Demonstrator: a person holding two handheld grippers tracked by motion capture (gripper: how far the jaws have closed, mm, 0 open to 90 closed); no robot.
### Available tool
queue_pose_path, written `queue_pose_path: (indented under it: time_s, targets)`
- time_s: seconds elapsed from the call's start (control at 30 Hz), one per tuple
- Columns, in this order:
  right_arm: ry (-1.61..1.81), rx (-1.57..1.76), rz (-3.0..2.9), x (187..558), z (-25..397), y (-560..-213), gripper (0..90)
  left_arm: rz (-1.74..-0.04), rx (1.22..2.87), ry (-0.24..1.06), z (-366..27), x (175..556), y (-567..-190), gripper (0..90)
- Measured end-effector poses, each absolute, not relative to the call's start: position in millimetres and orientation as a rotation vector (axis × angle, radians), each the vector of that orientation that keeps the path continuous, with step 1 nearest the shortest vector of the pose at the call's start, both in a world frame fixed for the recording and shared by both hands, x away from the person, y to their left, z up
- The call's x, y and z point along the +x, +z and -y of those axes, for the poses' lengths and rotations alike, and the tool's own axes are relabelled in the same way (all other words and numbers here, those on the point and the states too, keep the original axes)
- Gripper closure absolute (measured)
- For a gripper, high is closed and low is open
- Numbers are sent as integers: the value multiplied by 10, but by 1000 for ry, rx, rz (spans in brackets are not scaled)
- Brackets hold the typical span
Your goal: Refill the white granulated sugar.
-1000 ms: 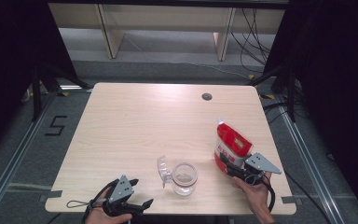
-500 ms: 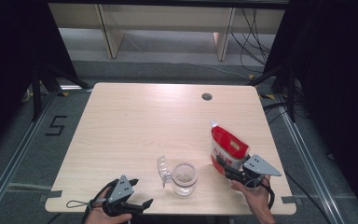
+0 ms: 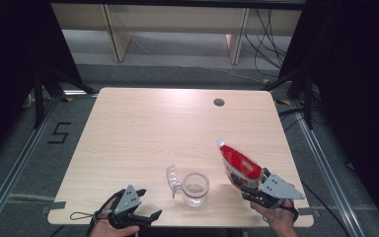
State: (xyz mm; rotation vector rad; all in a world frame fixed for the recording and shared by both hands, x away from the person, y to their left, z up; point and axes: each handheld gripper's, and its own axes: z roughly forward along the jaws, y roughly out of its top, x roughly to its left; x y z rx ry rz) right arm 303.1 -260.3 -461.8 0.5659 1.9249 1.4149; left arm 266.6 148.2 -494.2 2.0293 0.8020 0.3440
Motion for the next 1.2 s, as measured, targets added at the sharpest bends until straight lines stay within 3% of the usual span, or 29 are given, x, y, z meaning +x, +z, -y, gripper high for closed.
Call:
queue_pose_path:
  time_s: [0.53, 1.2]
  targets:
    - [1188, 381, -2076, 2660, 2471, -4647, 476, -803, 2029, 344, -1480, 2666, -4942, 159]
    - [959, 240, -2091, 2594, 2404, -4689, 479, -807, 2050, 360, -1491, 2679, -4941, 158]
